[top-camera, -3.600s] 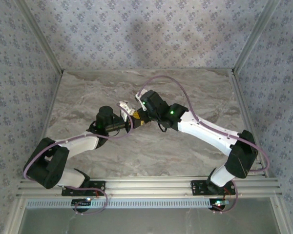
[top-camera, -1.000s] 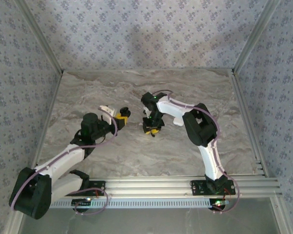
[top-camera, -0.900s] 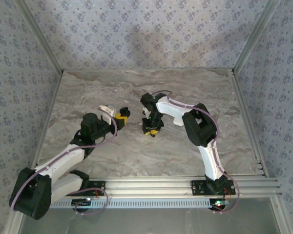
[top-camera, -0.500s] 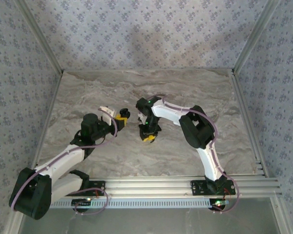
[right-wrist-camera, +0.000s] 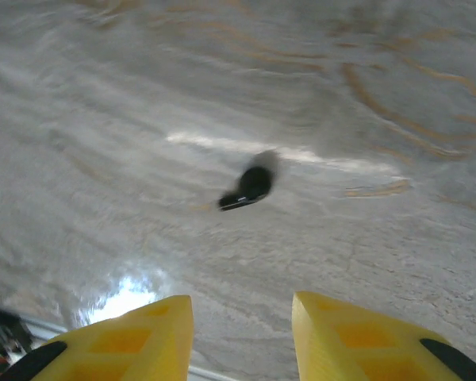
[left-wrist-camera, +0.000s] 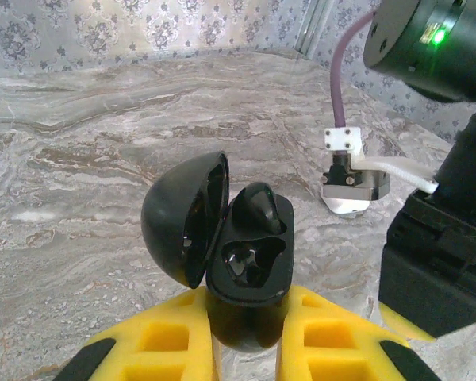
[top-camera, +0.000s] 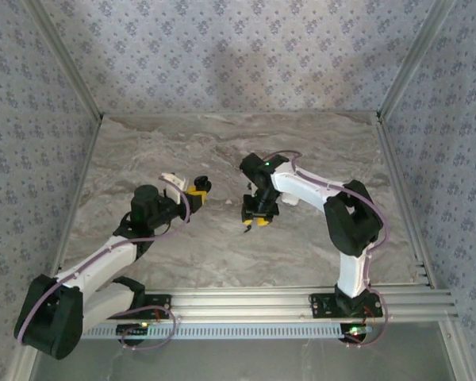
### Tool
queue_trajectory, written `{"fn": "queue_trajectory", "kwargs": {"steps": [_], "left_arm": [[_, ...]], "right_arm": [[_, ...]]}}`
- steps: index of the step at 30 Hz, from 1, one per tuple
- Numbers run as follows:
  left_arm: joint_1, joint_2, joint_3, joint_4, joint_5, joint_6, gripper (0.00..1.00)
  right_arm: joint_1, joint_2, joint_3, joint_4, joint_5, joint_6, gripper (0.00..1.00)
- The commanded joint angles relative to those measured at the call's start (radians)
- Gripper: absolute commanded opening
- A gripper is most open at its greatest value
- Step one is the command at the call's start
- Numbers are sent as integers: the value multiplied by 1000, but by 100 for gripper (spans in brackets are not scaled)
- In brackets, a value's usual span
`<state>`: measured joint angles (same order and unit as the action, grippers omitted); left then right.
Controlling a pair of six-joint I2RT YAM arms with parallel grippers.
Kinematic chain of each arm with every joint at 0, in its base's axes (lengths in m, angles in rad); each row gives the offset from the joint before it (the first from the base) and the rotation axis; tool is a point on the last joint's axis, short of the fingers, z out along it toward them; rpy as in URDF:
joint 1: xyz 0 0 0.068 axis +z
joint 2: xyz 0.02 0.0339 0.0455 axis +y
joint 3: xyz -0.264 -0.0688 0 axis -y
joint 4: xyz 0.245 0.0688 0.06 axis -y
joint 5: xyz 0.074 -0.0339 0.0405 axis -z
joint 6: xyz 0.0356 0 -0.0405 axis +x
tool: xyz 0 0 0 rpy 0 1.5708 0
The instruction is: Insert wireless bluetooth earbuds into charging case
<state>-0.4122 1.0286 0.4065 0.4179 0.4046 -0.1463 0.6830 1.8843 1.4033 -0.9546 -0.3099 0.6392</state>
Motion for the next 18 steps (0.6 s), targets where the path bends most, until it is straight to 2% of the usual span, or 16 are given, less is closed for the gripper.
{"fn": "queue_trajectory", "kwargs": {"steps": [1, 18], "left_arm": [[4, -4, 1, 13, 24, 12, 14], [4, -1, 5, 15, 26, 14, 14]], "right_arm": [[-1, 19, -32, 71, 15, 107, 39], [4, 139, 5, 173, -28, 76, 36]]}}
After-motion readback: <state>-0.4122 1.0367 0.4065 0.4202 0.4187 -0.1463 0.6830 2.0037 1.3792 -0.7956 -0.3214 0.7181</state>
